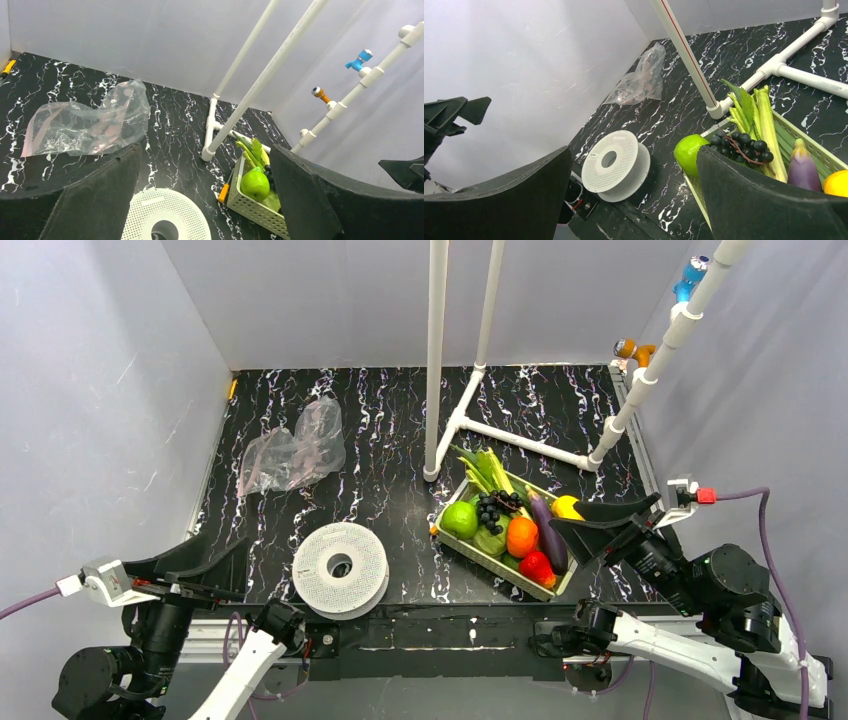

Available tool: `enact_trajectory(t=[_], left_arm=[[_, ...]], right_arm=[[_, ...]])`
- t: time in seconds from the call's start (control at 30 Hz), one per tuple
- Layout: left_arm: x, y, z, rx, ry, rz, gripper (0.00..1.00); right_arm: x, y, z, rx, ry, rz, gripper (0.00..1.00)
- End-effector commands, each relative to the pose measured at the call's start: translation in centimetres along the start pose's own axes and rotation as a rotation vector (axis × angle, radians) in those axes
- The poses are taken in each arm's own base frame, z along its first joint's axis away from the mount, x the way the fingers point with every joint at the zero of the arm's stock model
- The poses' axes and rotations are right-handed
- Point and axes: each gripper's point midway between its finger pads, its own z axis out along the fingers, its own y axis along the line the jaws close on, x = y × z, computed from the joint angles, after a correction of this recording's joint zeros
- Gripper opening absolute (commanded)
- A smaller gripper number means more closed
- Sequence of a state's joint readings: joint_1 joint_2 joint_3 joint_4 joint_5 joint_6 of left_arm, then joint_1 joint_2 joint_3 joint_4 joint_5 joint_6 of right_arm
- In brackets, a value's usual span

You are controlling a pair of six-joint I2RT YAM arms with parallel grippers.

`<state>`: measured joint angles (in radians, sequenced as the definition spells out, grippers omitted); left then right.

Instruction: Place the food in the zip-top bag and seal the zipper

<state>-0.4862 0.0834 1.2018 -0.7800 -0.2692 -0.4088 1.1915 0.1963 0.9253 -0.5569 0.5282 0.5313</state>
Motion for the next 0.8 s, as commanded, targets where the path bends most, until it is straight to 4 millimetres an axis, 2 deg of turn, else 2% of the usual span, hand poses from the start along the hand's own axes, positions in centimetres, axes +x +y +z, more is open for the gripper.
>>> enact_trajectory(t=[0.0,0.37,0.5,0.57,0.63,0.77], left_arm=[[0.1,0.3,-0.2,-0.012,0.003,0.005,0.99],[1.4,1.0,-0.7,-0.041,0.049,-0.006,1.00],[2.4,1.9,-0.2,-0.110,0.113,-0.003,1.00],[3.9,2.7,0.4,-0.174,0.203,0.014,1.00],[6.3,3.4,1.1,-0.243,0.339,0.047,1.00],[10.4,4.8,1.8,-0.352,0.564,0.107,1.00]], right_arm=[[-1.0,0.3,0.1,-0.001,-0.039,0.026,1.00],[0.5,0.1,1.0,0.032,0.016,0.034,1.00],[1.4,-1.6,1.3,0.139,0.048,0.033,1.00],[2.5,-3.4,1.5,0.259,0.089,0.027,1.00],[3.9,-4.6,1.9,0.351,0.147,-0.003,1.00],[6.6,-5.0,3.3,0.431,0.269,-0.073,1.00]])
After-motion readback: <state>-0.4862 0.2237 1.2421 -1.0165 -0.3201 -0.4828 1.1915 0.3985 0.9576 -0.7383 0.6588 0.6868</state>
